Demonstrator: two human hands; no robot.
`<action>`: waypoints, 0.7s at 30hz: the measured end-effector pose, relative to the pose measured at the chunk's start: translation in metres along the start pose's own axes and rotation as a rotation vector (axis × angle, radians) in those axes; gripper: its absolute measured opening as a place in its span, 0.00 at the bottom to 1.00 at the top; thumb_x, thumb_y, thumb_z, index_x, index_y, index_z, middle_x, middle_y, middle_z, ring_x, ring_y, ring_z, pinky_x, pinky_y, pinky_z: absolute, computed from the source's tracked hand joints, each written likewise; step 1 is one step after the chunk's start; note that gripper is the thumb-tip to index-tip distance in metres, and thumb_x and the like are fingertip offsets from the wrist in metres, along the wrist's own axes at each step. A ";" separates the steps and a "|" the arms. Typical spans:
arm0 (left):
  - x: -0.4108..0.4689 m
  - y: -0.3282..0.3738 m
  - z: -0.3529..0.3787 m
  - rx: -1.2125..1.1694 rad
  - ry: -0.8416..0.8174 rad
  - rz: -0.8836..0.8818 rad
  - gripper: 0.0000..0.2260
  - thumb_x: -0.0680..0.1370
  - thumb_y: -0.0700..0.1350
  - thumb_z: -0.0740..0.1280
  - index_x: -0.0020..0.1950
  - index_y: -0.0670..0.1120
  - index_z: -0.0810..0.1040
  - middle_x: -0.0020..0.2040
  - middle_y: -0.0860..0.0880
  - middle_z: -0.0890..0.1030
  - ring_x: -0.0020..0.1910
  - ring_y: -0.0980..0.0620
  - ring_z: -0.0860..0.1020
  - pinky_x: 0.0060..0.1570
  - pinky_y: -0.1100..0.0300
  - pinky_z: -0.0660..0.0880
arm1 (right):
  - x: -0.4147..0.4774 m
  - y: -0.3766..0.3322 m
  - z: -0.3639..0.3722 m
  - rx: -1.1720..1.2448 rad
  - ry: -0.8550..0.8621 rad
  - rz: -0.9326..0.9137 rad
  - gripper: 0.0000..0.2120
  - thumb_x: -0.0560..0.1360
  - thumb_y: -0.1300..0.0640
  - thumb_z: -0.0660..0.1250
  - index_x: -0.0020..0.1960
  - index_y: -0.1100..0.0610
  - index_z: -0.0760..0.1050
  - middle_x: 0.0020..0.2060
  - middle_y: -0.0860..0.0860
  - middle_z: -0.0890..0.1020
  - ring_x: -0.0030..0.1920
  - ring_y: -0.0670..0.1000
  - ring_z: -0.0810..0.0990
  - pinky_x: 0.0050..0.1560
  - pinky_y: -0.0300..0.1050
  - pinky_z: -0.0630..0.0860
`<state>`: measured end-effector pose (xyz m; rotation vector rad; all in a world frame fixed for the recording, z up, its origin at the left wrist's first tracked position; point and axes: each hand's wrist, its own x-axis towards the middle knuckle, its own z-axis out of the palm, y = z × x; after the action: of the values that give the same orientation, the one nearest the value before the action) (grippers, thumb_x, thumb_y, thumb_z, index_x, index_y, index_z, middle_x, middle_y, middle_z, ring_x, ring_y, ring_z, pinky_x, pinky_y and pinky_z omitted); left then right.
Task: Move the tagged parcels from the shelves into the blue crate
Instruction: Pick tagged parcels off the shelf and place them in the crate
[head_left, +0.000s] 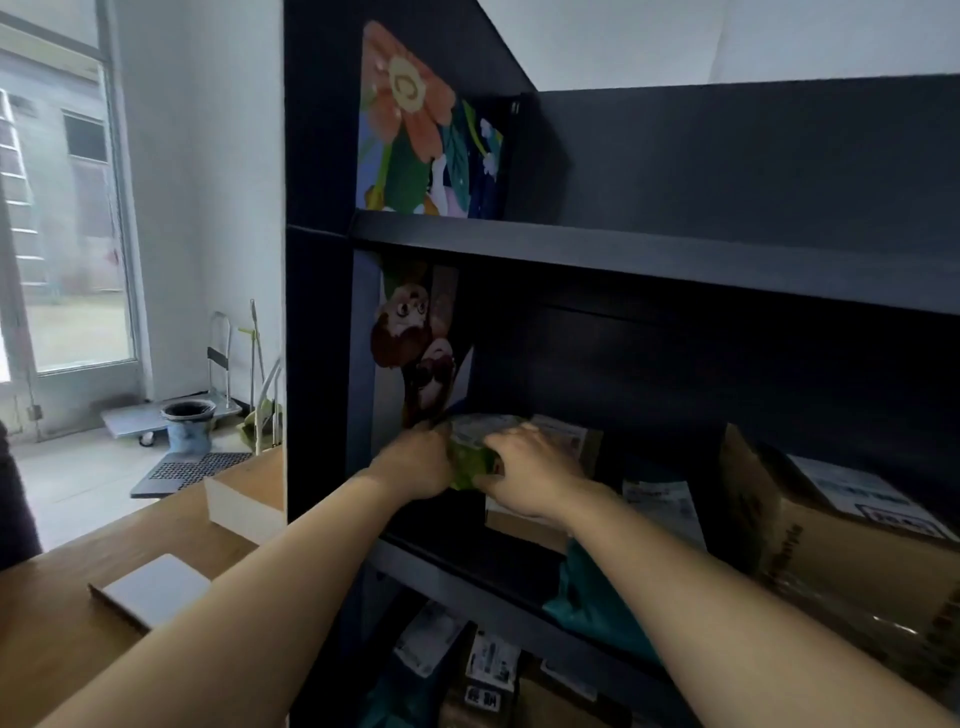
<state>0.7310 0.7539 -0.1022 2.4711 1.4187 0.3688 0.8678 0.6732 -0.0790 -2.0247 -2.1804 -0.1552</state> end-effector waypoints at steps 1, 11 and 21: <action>0.007 -0.001 0.003 -0.017 -0.024 -0.015 0.23 0.83 0.48 0.55 0.77 0.44 0.57 0.74 0.41 0.65 0.69 0.43 0.67 0.68 0.54 0.66 | 0.006 -0.001 0.002 0.012 -0.023 0.000 0.18 0.78 0.45 0.62 0.62 0.55 0.74 0.61 0.55 0.75 0.62 0.56 0.71 0.54 0.44 0.68; 0.056 -0.011 0.012 -0.155 -0.074 -0.133 0.18 0.83 0.49 0.54 0.65 0.39 0.72 0.64 0.41 0.75 0.60 0.45 0.75 0.59 0.57 0.72 | 0.044 0.006 0.010 0.150 -0.109 0.114 0.11 0.75 0.51 0.64 0.51 0.56 0.79 0.48 0.51 0.81 0.48 0.54 0.79 0.47 0.45 0.78; 0.055 -0.013 0.017 -0.902 0.181 -0.255 0.06 0.73 0.31 0.69 0.45 0.42 0.77 0.48 0.43 0.80 0.49 0.44 0.78 0.52 0.51 0.78 | 0.032 0.024 0.006 0.324 0.126 0.197 0.20 0.74 0.60 0.63 0.66 0.52 0.72 0.56 0.51 0.80 0.54 0.52 0.79 0.47 0.41 0.74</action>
<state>0.7539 0.8061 -0.1182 1.5445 1.2194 0.9429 0.8888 0.7073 -0.0800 -1.9690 -1.7853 0.0876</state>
